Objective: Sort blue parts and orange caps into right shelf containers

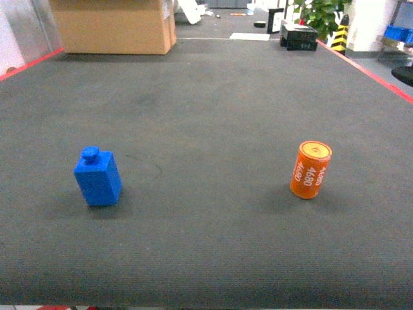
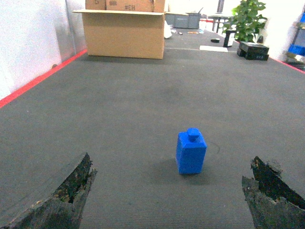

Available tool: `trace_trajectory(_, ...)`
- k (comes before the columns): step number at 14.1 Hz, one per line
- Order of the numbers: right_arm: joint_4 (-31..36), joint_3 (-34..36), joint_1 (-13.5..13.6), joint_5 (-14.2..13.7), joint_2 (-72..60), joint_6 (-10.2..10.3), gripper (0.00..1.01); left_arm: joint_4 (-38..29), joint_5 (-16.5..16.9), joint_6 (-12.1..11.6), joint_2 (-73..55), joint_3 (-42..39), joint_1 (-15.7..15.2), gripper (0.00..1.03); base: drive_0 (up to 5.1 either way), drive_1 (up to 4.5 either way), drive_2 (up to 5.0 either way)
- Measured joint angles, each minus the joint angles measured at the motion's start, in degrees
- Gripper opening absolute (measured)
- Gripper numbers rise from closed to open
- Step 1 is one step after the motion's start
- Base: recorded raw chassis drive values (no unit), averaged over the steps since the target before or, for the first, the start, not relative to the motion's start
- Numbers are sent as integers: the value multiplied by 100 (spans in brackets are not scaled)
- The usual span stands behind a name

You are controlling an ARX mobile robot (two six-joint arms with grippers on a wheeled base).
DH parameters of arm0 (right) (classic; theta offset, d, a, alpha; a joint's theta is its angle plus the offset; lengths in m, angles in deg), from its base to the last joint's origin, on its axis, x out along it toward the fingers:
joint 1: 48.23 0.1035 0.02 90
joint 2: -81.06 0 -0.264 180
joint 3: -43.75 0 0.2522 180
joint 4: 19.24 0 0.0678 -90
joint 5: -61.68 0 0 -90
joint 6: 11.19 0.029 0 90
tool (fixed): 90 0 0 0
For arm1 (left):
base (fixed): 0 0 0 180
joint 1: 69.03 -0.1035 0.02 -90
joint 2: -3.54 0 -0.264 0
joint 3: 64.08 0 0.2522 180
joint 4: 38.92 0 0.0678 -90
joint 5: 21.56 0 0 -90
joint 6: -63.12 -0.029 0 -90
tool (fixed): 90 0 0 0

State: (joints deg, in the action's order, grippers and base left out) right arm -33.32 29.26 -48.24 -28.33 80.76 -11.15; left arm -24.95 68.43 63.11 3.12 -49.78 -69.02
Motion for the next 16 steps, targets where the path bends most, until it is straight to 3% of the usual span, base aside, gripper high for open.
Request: trace_trajectory(16,2,0,0,0,0,0,98,0,0,0,0,0,0,98,0,0,0)
